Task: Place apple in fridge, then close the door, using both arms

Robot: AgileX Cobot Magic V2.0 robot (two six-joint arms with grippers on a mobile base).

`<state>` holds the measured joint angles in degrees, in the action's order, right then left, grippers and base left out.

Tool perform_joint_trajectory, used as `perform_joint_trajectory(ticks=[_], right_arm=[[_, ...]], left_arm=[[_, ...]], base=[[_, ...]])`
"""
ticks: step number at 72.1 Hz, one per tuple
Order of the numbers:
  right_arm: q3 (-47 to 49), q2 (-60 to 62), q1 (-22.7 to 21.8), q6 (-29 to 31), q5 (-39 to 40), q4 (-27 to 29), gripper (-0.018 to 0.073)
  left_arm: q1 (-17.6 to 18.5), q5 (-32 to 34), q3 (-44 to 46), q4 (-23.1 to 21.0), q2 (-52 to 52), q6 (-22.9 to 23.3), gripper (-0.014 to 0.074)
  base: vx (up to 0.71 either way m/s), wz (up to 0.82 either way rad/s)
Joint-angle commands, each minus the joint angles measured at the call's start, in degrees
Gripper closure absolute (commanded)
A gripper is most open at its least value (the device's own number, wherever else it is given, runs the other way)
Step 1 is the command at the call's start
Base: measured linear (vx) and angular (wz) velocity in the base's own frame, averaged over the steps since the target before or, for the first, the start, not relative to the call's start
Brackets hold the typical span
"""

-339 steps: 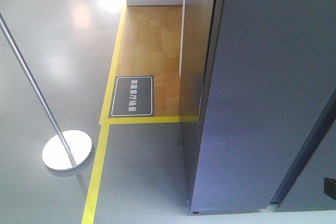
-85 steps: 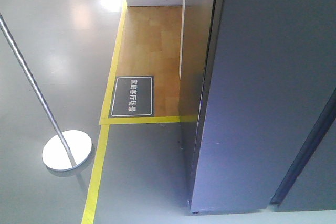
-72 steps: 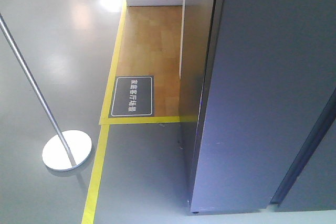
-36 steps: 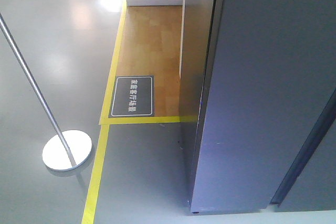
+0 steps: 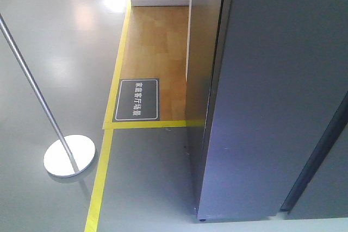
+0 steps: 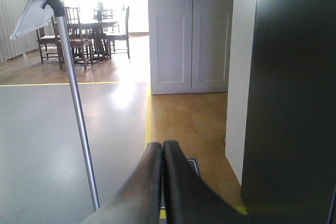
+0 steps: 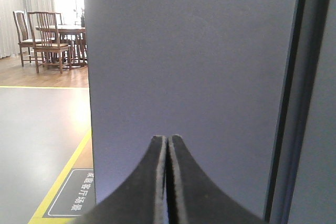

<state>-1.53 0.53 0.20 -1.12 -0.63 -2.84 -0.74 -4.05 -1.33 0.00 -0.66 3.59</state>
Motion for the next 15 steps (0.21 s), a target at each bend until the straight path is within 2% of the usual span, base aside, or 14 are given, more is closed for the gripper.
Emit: perform_joint_trajectory(ticks=[1, 15], right_arm=[[-0.6, 0.6, -0.2, 0.0, 4.5, -0.6, 0.0563], [-0.6, 0.6, -0.2, 0.0, 4.5, -0.6, 0.0563]], left_arm=[[0.2, 4.0, -0.7, 0.0, -0.9, 0.0, 0.0603], [0.2, 4.0, -0.7, 0.0, -0.9, 0.0, 0.0603]], base=[[0.00, 0.00], [0.00, 0.00]])
